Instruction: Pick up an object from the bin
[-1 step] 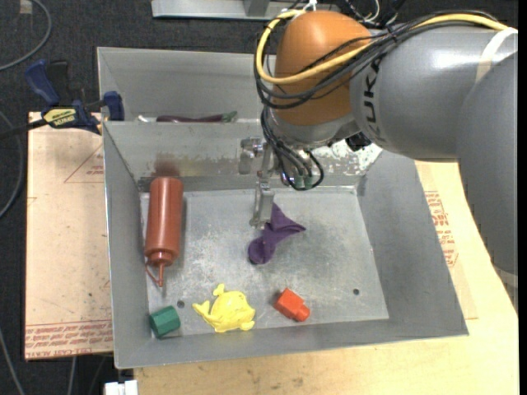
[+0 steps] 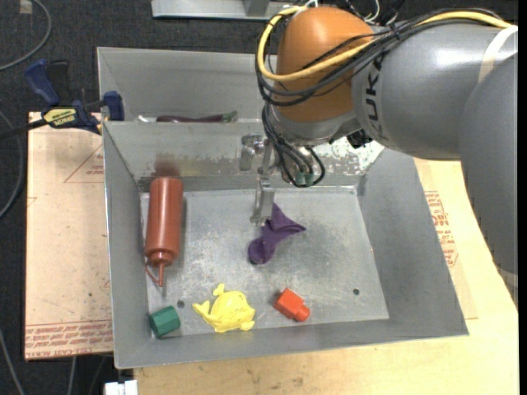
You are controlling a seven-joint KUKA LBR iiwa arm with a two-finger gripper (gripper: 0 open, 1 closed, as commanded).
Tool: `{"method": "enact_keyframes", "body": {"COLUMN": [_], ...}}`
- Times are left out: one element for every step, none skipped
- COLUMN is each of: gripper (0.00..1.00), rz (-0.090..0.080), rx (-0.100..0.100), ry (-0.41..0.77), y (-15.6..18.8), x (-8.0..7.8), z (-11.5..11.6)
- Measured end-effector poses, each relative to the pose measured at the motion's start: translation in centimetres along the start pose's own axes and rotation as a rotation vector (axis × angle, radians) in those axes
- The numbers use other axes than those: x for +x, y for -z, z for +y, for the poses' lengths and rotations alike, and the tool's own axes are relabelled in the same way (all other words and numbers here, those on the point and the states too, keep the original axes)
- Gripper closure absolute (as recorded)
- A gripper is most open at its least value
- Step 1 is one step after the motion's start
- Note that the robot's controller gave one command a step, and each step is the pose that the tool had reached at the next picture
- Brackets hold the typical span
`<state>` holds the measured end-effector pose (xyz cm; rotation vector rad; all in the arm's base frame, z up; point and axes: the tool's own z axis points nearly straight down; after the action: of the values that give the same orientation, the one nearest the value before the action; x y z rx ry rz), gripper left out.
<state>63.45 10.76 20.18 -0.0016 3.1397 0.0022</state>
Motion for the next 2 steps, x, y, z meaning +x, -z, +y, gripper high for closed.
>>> {"method": "enact_keyframes", "body": {"gripper": [0.0, 0.0], "rz": [-0.002, -0.004], "rx": [-0.002, -0.001], "ry": [0.054, 0.249], "y": [-0.4, -5.3], "x": [-0.1, 3.3], "z": [-0.7, -7.2]}}
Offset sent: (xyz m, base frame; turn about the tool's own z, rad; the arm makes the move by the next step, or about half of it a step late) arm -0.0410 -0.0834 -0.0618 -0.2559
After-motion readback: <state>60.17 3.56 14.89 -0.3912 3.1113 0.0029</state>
